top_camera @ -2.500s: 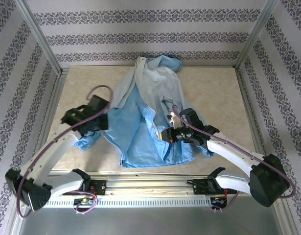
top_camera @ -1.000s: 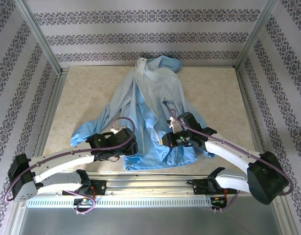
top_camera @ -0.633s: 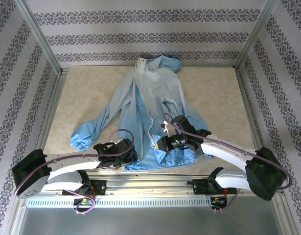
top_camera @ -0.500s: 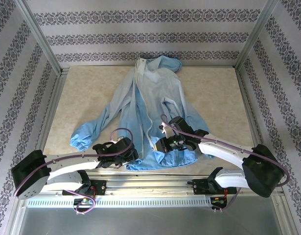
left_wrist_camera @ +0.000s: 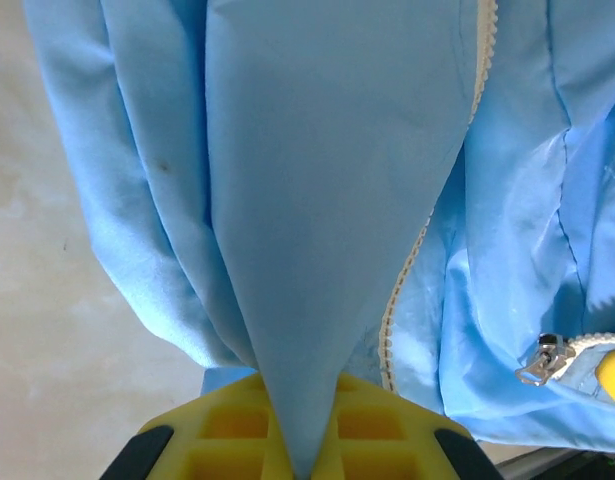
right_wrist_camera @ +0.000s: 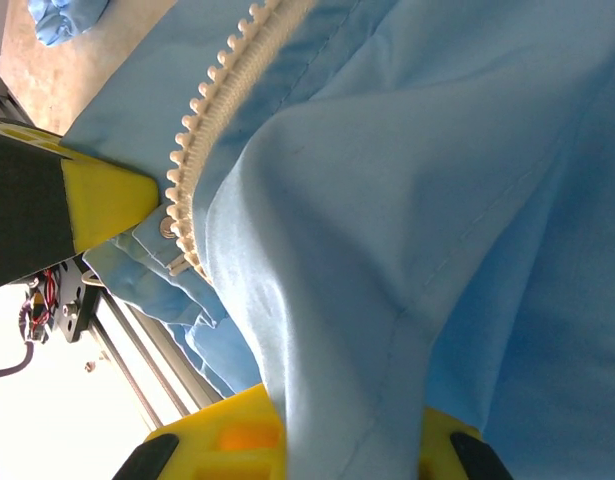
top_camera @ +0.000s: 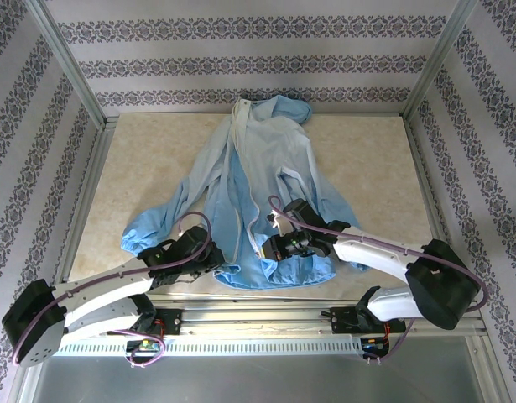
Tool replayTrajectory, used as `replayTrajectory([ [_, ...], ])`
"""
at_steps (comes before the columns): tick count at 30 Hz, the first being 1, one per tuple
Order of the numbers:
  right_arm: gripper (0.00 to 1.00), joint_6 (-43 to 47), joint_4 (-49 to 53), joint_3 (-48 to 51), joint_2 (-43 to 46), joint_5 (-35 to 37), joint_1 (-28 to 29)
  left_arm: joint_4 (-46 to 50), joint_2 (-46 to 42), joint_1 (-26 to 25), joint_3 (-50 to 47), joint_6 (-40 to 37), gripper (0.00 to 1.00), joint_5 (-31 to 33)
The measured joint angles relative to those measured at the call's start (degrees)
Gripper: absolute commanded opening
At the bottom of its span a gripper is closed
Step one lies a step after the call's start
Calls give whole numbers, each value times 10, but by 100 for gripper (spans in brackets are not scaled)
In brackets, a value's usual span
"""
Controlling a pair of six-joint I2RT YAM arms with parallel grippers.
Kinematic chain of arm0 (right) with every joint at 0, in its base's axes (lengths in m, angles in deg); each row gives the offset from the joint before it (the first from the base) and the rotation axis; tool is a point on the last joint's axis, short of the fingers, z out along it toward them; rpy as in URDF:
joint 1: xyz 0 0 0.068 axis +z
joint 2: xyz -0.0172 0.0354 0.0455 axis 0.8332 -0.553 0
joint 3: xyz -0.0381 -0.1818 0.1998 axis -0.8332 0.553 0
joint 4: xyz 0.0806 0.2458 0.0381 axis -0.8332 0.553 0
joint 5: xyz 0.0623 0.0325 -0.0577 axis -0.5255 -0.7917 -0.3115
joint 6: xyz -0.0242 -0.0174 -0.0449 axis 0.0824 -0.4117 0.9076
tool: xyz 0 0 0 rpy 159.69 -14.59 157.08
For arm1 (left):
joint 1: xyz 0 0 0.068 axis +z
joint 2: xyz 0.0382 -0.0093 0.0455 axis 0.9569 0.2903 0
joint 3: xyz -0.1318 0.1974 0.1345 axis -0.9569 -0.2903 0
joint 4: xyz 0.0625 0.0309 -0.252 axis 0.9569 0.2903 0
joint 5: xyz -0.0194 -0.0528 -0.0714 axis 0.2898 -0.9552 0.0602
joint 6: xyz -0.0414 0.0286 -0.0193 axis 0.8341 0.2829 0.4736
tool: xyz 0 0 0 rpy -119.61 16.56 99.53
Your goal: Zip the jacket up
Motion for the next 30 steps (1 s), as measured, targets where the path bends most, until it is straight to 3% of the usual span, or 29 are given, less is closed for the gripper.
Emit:
replayTrajectory([
  [12,0,7,2,-24,-16,7,0,1,-2,60,0,-87,0,-91],
  [30,0,12,0,-33,-23,9,-5,-18,19,103,-9,-126,0,-159],
])
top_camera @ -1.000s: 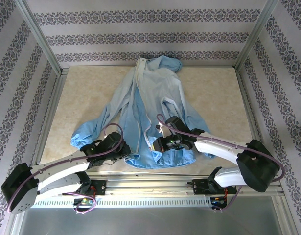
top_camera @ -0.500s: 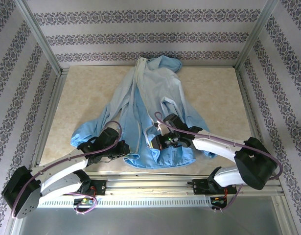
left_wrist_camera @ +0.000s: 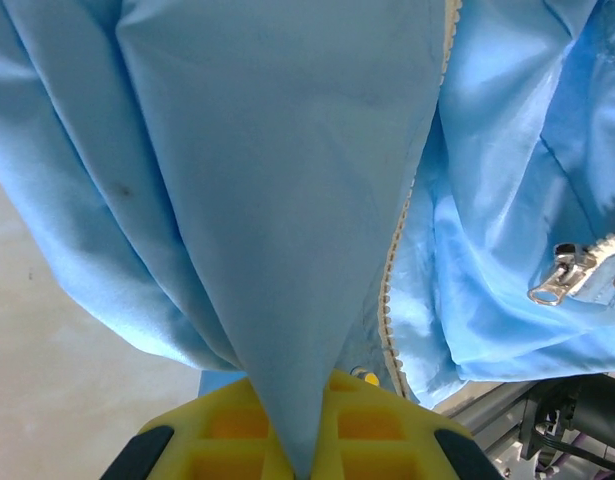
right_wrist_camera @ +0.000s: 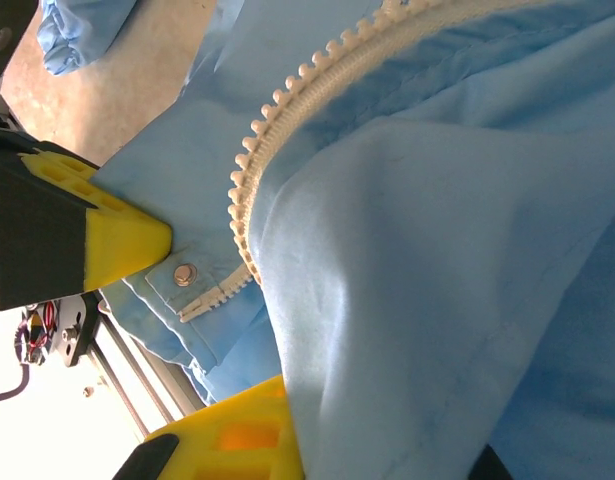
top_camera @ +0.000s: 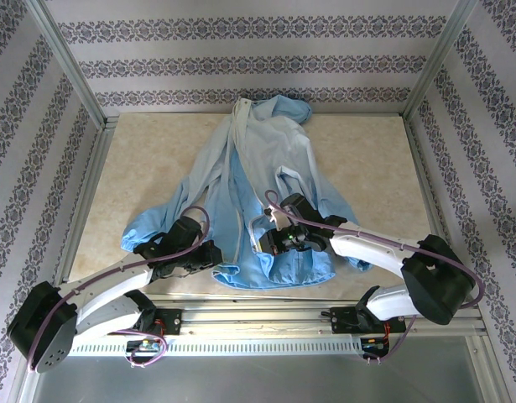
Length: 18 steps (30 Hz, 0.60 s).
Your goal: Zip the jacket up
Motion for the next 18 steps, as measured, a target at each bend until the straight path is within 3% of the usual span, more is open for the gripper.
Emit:
replayTrajectory([
  [6,0,6,0,0,-3,0,-3,-8,0,6,-1,0,2,-12],
  [12,0,9,0,0,-3,0,-4,-10,8,6,-2,1,38,-25],
  [15,0,9,-1,0,-3,0,-4,-10,18,6,-2,9,45,-36],
  [18,0,9,-2,0,-3,0,-4,-13,32,6,-2,17,47,-51],
])
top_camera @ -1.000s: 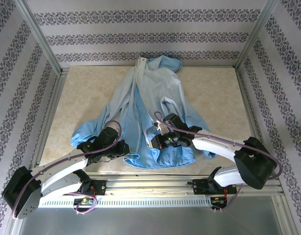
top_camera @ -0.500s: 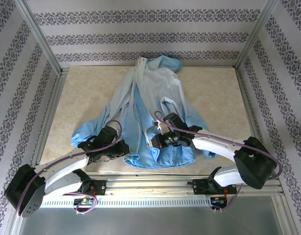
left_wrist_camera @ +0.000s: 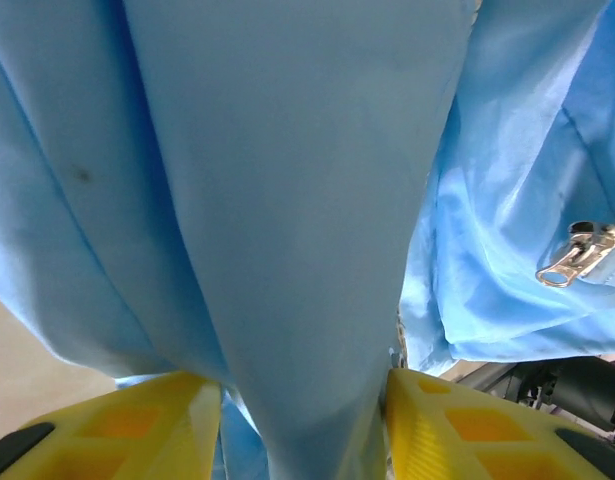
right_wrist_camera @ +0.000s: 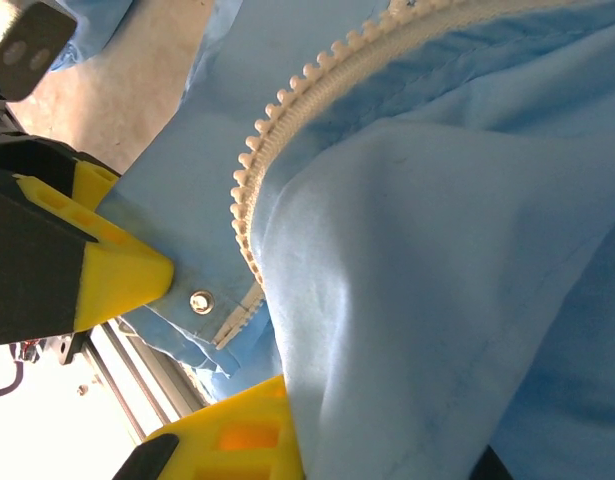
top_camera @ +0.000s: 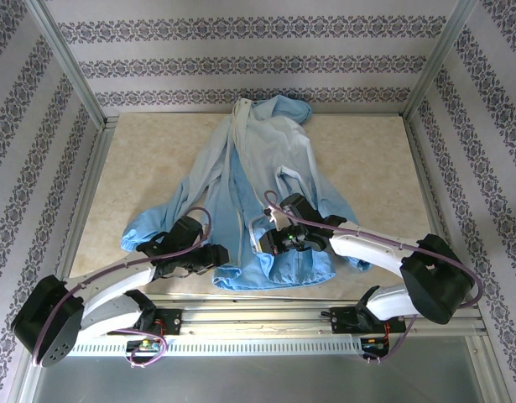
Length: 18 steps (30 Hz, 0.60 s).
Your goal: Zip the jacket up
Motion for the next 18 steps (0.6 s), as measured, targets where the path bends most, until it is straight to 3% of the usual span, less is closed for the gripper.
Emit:
replayTrajectory([
  [11,0,0,-10,2,0,0,0,-6,10,0,27,38,55,-34],
  [18,0,0,-21,14,0,0,0,137,2,0,127,24,55,14],
])
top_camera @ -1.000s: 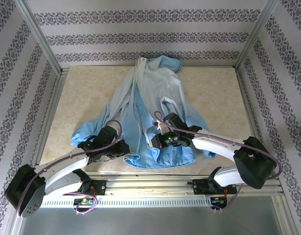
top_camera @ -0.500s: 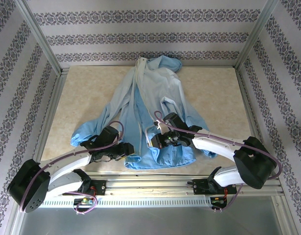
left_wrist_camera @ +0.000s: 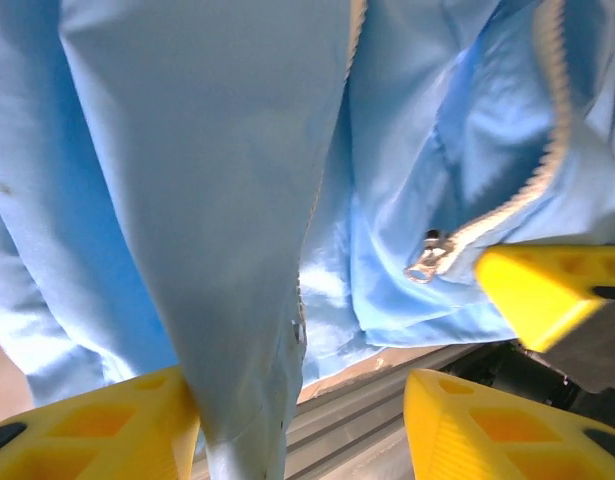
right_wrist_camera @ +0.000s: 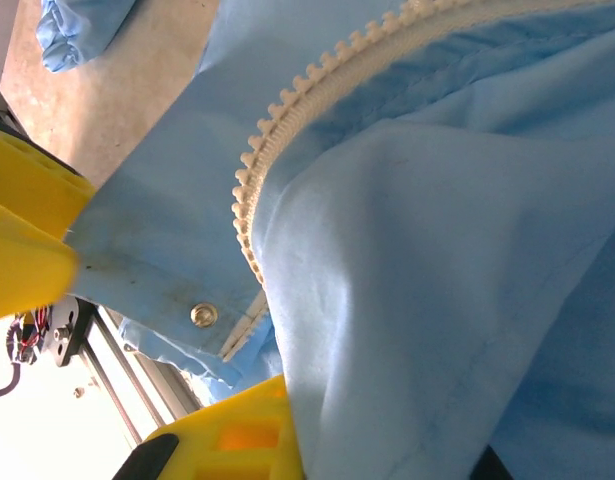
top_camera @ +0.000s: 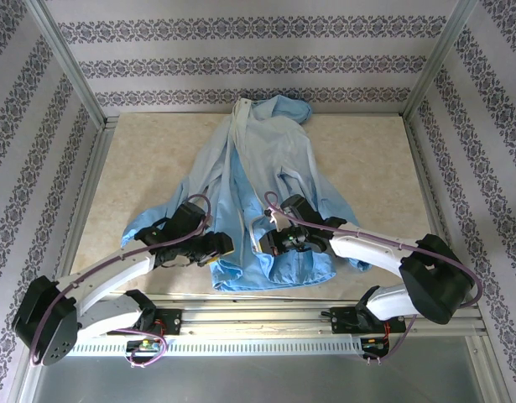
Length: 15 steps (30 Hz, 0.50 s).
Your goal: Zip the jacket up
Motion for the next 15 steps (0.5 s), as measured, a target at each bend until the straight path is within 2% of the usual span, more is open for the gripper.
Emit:
replayTrajectory([
  [3,0,0,-3,3,0,0,0,58,-3,-10,46,-3,56,37],
  [6,0,0,-6,8,4,0,0,92,11,-47,77,4,60,75],
  [10,0,0,-13,17,15,0,0,99,52,-87,87,26,64,109],
  [15,0,0,-19,31,26,0,-7,104,93,-104,87,55,71,141],
])
